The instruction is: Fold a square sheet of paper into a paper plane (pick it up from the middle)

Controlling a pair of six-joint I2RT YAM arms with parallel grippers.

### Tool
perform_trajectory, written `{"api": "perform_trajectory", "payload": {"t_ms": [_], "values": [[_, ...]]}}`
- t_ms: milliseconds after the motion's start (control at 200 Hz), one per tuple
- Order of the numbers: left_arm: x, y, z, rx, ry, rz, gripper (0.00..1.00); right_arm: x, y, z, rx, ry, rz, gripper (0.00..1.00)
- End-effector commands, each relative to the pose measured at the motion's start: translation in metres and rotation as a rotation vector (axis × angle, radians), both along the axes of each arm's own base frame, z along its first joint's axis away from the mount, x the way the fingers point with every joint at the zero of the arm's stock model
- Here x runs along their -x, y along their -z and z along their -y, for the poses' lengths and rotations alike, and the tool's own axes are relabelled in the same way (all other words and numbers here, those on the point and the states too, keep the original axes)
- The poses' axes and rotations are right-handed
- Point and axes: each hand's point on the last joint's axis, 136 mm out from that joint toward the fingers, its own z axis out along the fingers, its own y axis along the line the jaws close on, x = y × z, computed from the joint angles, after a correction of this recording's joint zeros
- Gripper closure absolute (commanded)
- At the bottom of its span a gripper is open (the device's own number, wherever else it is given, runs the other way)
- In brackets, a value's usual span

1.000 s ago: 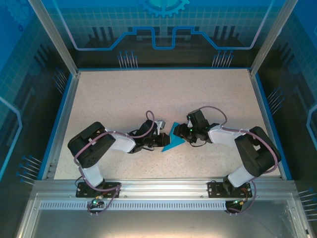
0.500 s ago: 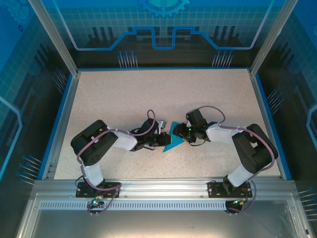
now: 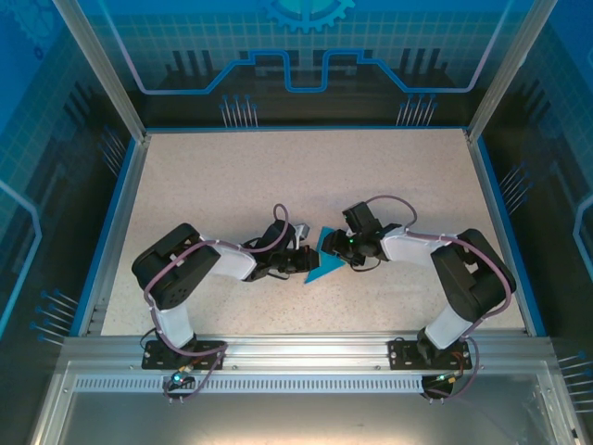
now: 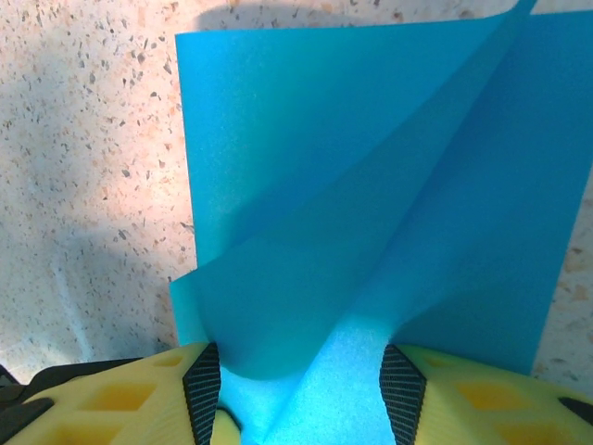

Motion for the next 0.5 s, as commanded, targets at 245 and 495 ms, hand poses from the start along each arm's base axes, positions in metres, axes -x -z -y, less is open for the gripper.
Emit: {"api": "perform_trajectory", "payload": {"t_ms": [245, 495], "values": [[0.000, 0.009, -0.012, 0.012, -0.068, -0.055, 0.92, 0.017, 0.016, 0.008, 0.061, -0.020, -0.028, 0.42], [-0.001, 0.015, -0.016, 0.014, -0.099, -0.073, 0.93, 0.021, 0.021, 0.014, 0.098, -0.026, -0.045, 0.42]]}}
